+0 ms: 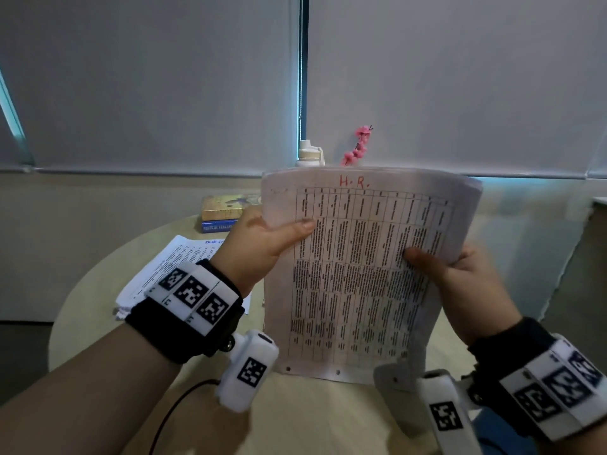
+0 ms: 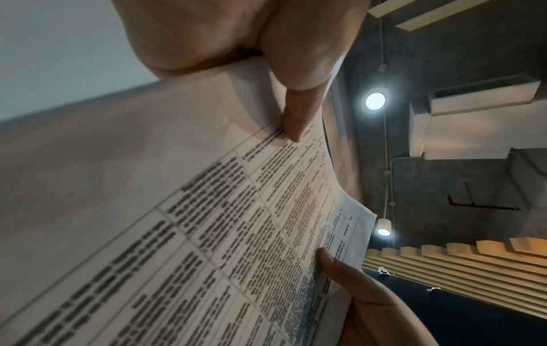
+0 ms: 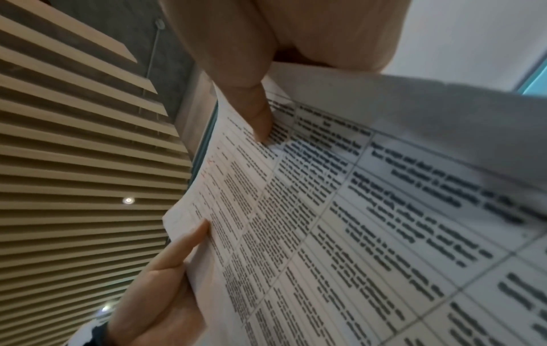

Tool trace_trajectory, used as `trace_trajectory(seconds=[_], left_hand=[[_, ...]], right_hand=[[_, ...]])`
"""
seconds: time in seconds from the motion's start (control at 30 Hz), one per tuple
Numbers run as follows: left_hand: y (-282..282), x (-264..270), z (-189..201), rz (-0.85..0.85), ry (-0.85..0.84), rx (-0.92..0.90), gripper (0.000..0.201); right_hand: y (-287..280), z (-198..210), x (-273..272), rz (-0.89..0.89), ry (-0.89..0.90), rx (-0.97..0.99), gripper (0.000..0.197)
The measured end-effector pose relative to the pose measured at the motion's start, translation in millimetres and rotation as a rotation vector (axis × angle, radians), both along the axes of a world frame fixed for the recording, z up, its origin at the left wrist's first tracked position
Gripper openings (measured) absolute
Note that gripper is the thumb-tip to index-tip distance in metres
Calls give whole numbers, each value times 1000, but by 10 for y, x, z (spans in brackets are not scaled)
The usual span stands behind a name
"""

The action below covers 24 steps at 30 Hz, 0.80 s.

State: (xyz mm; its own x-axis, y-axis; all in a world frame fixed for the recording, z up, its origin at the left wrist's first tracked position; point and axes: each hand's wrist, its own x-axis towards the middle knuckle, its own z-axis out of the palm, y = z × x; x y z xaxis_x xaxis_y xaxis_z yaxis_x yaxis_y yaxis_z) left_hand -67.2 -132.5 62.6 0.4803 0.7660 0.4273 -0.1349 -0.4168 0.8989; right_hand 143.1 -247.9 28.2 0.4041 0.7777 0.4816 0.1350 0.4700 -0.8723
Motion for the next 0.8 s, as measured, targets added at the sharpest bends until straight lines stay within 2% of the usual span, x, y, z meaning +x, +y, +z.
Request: trace_trajectory(seconds=[0.1,0.27,0.47,0.5,0.57,0.63,0.7,0.77,0.8], left_hand=[[-7,-4,23,19,-14,17,24],[-13,52,29,59,-63,33,24],[10,68,-107,94,-41,5,19],[16,65,-105,93,-41,11,17],[54,48,-98,94,-50,22,17],[104,23,-87,86,-61,11,18],[169,6,-103,96,-81,-18,17],[242,-10,-150,92,-113,-42,15],[272,-10,-168,90,-125,-39,15]], right_hand=[[5,42,3,-8,-2,30,19],[12,64,-69,-94,-116,88,15],[-5,-62,-116,-65,-122,-7,17],[-10,-67,-96,-36,-116,-20,23],[-24,-6,-34,79,-66,-36,50],[-15,140,114,95,96,9,56],[69,267,445,-116,198,33,47],[219,305,849,-391,126,-42,26],[306,276,1063,-472,42,-128,18]])
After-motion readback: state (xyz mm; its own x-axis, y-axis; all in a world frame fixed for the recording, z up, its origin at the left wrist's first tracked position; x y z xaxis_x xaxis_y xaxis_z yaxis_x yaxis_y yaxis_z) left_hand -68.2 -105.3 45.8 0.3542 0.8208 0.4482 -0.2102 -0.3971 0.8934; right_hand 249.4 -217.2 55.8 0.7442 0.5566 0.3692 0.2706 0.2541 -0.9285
